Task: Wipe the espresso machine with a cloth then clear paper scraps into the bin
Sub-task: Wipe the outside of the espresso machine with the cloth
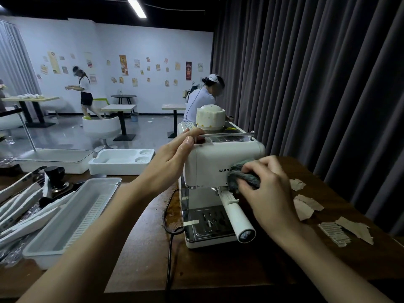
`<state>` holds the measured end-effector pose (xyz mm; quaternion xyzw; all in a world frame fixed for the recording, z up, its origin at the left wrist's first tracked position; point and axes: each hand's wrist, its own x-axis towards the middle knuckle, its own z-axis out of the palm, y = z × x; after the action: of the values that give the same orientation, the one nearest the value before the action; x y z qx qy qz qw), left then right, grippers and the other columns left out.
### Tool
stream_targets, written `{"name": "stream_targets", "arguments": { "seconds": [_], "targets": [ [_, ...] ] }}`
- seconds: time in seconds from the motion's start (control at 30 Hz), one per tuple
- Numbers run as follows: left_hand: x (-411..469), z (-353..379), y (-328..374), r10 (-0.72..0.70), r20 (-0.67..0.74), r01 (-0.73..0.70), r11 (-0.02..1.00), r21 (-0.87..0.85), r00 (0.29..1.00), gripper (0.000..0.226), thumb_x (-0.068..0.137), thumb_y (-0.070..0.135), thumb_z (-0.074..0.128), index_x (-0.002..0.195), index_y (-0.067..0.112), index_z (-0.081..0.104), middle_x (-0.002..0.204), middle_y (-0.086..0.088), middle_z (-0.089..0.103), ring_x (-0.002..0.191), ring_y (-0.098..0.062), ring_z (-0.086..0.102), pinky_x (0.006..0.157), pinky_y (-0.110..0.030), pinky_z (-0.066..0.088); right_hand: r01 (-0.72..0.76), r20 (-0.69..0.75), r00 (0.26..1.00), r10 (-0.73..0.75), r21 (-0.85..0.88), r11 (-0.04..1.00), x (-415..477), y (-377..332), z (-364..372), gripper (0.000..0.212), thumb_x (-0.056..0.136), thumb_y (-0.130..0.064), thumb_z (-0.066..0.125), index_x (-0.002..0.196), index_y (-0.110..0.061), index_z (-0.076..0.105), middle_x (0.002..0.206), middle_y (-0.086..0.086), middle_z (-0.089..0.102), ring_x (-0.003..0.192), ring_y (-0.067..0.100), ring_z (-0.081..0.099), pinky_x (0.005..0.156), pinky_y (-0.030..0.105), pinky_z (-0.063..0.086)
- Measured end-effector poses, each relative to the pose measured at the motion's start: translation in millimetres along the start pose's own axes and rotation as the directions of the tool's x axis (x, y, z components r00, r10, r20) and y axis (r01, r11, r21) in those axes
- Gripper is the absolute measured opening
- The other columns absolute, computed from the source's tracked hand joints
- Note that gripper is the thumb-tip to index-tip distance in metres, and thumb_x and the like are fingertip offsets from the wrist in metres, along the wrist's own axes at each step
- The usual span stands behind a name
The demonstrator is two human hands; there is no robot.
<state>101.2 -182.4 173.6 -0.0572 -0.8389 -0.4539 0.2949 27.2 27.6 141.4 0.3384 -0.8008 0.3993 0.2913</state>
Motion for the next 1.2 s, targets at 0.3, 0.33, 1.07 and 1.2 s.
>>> {"name": "stream_targets", "arguments": {
  "seconds": [0.3,0.33,1.07,1.2],
  "targets": [
    [2,-2,-4,-0.024,0.009,0.024,1.000,0.000,1.000,0.050,0.101,0.054,0.021,0.140,0.042,0.050,0.144,0.015,0.055,0.136,0.001,0.045,0.118,-0.042,0.035,0.282,0.283,0.921,-0.266,-0.015,0.959,3,-59,29,0.021,0.083,-0.013,0.072,0.102,-0.017,0.064,0.099,-0.001,0.041,0.085,0.024,0.058,0.076,0.041,0.056],
    [2,-3,-4,-0.026,0.011,0.026,1.000,0.002,1.000,0.051,0.101,0.053,0.021,0.141,0.041,0.050,0.144,0.015,0.055,0.137,0.001,0.045,0.118,-0.042,0.034,0.269,0.282,0.923,-0.260,0.007,0.963,3,-55,28,0.021,0.083,-0.012,0.073,0.103,-0.017,0.065,0.100,-0.002,0.041,0.085,0.020,0.056,0.078,0.035,0.056],
    [-1,-11,-8,0.027,0.110,-0.035,0.996,0.079,0.994,0.055,0.096,0.045,0.057,0.148,0.039,0.043,0.153,0.013,0.041,0.144,-0.005,0.036,0.116,-0.053,0.037,0.263,0.005,0.964,-0.264,-0.120,0.957,24,-38,7,0.027,0.084,-0.003,0.069,0.111,-0.008,0.069,0.120,0.010,0.058,0.110,0.027,0.054,0.090,0.029,0.044],
    [-3,-14,-3,0.019,0.122,-0.027,0.998,0.061,0.992,0.054,0.095,0.037,0.057,0.148,0.041,0.042,0.152,0.016,0.043,0.144,0.001,0.034,0.119,-0.047,0.035,0.090,-0.099,0.990,-0.105,-0.153,0.984,27,-6,-13,0.029,0.086,-0.002,0.067,0.115,-0.005,0.069,0.119,0.011,0.059,0.106,0.030,0.054,0.089,0.034,0.045]
  ]
}}
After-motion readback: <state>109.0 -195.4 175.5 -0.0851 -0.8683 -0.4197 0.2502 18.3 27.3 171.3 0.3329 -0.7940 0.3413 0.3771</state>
